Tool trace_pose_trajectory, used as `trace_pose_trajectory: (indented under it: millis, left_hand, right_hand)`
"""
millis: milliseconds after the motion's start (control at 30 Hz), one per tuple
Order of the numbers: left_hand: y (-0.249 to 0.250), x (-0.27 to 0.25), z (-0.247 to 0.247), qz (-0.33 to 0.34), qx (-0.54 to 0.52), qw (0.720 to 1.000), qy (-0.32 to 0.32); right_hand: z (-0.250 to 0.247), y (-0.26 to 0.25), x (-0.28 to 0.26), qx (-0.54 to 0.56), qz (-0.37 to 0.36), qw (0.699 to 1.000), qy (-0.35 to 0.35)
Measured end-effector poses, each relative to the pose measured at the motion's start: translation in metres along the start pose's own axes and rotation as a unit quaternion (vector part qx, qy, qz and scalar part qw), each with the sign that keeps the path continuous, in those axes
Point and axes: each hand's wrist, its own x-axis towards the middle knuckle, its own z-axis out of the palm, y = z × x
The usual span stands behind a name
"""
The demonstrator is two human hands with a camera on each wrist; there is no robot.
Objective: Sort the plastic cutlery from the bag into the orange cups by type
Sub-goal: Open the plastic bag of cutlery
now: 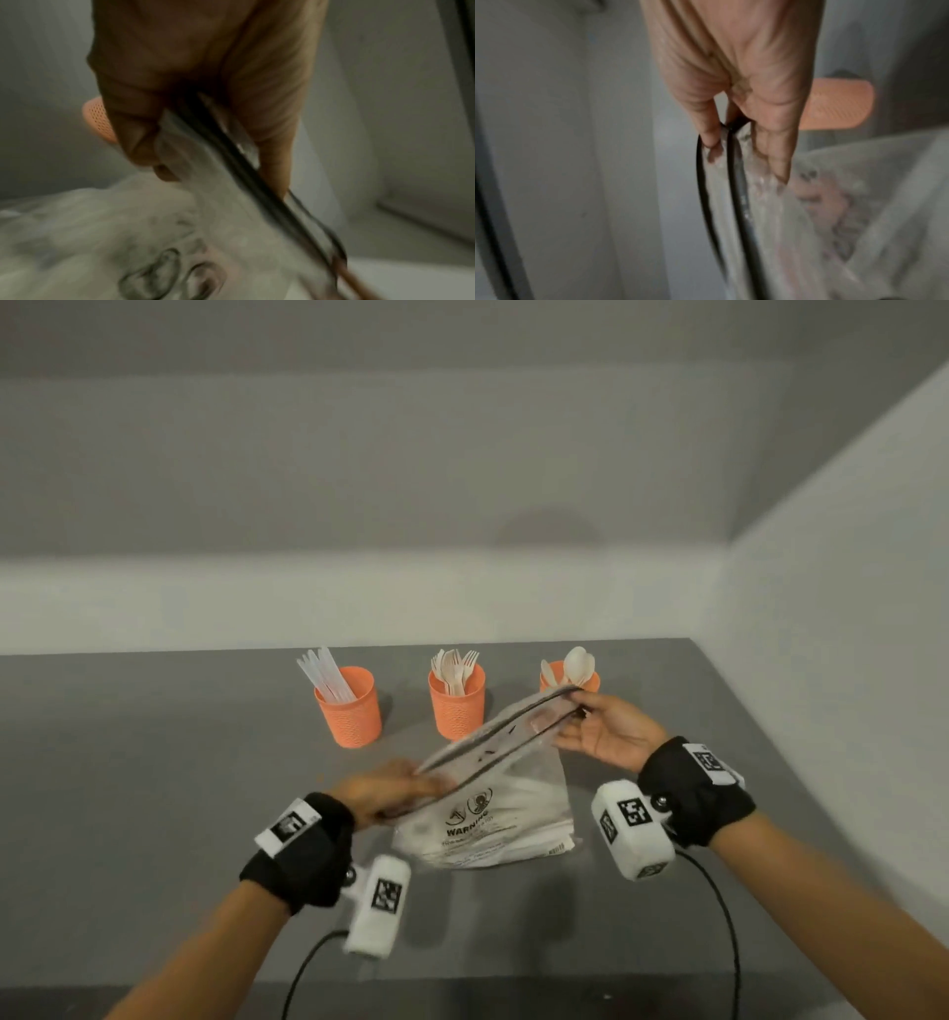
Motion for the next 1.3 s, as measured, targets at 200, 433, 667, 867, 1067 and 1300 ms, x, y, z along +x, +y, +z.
trace_pose_trajectory:
  millis: [200,433,667,867,1067,1300]
  left_hand:
    - [-0.026,0.008,0.018,-0.062,-0.089,0.994,0.01]
    - [-0.013,0.016,-0.004,-0.08,-0.487,0.866,0.078]
    - [-0.013,0.024,0.022,-0.042,-0.456,0.887,0.064]
    - [-0.039,0.024,0.012,-0.041,-0.166,0.985,-0.009]
    - [-0.046,0.019,0.02,-0.07,-0.107,0.992,-0.021]
    - [-0.037,0.019,0.005,-0.115,-0.493,0.862,0.034]
  right_hand:
    - [0.01,0.022,0.017,0.115,-0.034,0.992,0.038]
    - [-0.021,0.039,0.002,-0.218,0.071,0.973,-0.018]
    - [-0.026,0.062,-0.012,-0.43,0.137,0.886,-0.106]
    - [-0.038,0.037,0.004,0.007,0.041,0.998,-0.043]
    - [-0.021,0.052,0.027,0.105,0.003,0.994,0.043]
    - [-0.032,0.067,0.01,-0.298,0.076,0.951,-0.021]
